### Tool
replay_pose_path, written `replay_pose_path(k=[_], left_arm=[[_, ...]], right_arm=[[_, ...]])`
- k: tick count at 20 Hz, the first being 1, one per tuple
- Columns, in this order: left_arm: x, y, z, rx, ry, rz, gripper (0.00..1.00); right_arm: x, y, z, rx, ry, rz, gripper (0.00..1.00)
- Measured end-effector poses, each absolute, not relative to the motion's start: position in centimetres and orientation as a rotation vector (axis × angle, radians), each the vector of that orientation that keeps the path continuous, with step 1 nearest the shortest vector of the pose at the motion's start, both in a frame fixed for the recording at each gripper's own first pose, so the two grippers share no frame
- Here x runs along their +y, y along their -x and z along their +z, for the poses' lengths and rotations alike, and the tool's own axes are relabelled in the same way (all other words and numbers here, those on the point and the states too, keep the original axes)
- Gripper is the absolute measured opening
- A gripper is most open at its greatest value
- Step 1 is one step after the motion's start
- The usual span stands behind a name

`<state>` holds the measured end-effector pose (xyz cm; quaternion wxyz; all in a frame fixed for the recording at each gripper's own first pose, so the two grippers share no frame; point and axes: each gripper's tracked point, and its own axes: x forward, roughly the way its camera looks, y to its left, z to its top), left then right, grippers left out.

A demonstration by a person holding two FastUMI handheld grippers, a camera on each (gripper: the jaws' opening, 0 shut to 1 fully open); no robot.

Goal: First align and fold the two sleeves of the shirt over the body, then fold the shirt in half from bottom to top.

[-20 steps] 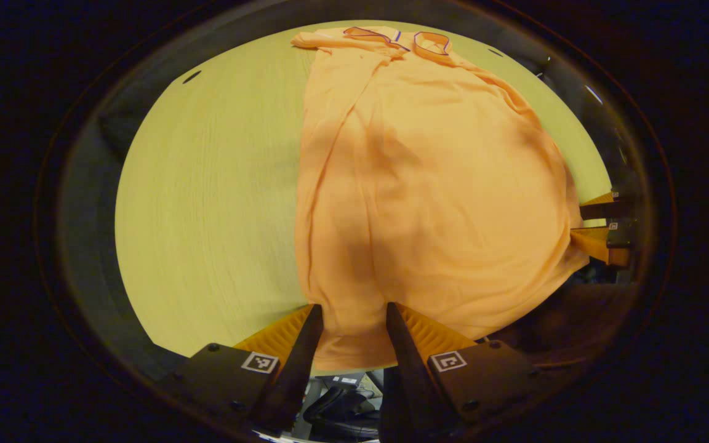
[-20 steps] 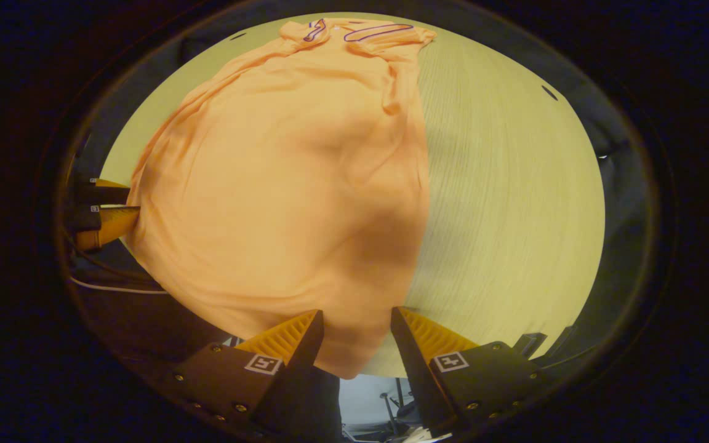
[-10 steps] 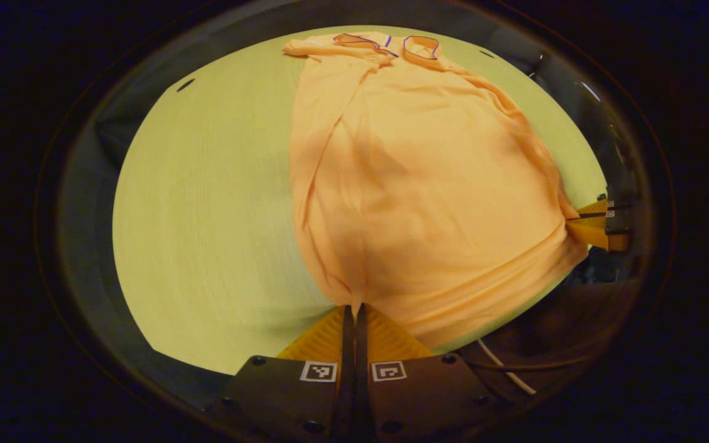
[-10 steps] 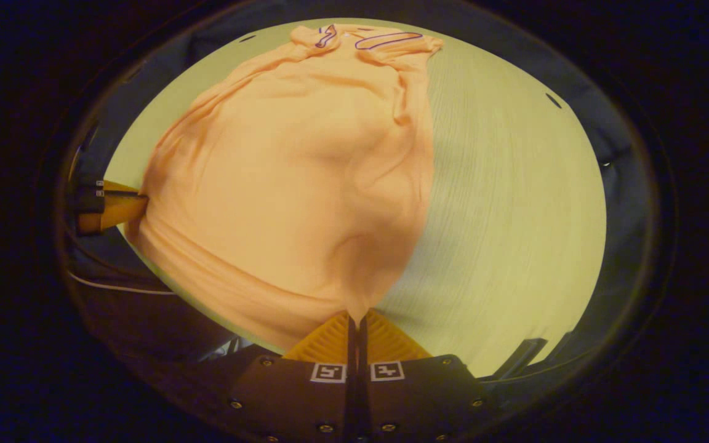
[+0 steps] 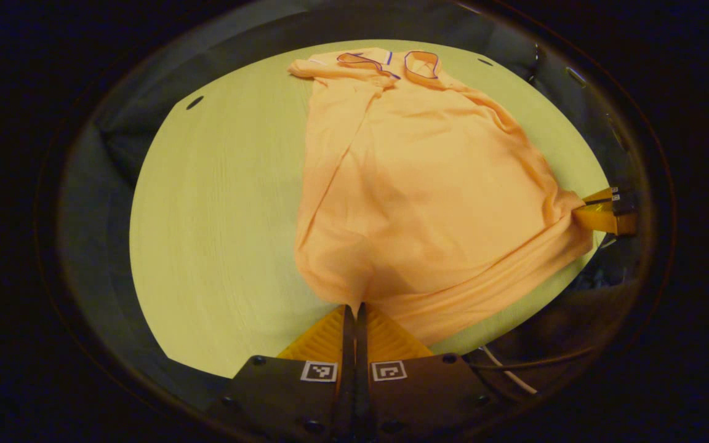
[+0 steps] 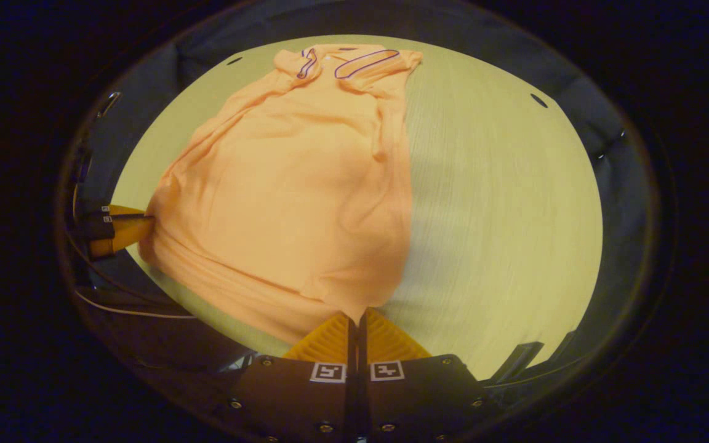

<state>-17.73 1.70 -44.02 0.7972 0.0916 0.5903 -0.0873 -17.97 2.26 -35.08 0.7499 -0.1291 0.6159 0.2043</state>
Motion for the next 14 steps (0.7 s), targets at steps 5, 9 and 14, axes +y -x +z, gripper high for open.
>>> replay_pose_path(k=[5,9,14], left_arm=[[1.6,12.3,-41.0,1.185,-0.154,-0.173,0.06],[1.5,6.1,-38.3,1.101,-0.123,-0.151,0.06],[1.5,-1.5,-36.2,1.027,-0.144,-0.143,0.06]], right_arm=[[3.1,13.5,-32.9,1.280,0.260,0.451,0.00],[4.1,8.5,-30.9,1.208,0.243,0.448,0.00],[5.6,0.9,-28.1,1.124,0.206,0.434,0.00]])
